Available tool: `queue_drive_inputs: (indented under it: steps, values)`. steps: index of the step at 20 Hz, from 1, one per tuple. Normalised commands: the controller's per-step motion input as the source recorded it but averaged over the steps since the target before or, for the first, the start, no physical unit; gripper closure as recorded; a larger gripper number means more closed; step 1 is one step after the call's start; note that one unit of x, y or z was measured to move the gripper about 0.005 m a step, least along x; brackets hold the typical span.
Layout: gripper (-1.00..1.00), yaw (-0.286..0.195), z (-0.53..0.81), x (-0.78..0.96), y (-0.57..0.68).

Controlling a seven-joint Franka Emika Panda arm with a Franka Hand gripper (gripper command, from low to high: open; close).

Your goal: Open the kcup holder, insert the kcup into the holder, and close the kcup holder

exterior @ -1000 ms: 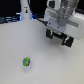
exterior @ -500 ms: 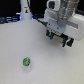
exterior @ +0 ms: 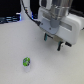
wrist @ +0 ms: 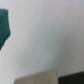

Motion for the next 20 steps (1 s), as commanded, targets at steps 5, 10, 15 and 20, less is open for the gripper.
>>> queue_drive_inputs:
  steps: [5, 10, 15, 20]
  values:
    - [-1.0, -0.213, 0.02, 0.11, -0.7]
    - [-1.0, -0.215, 0.01, 0.04, -0.7]
    - [-1.0, -0.214, 0.01, 0.16, -0.67]
    - [-1.0, -0.202, 0.01, 0.57, -0.47]
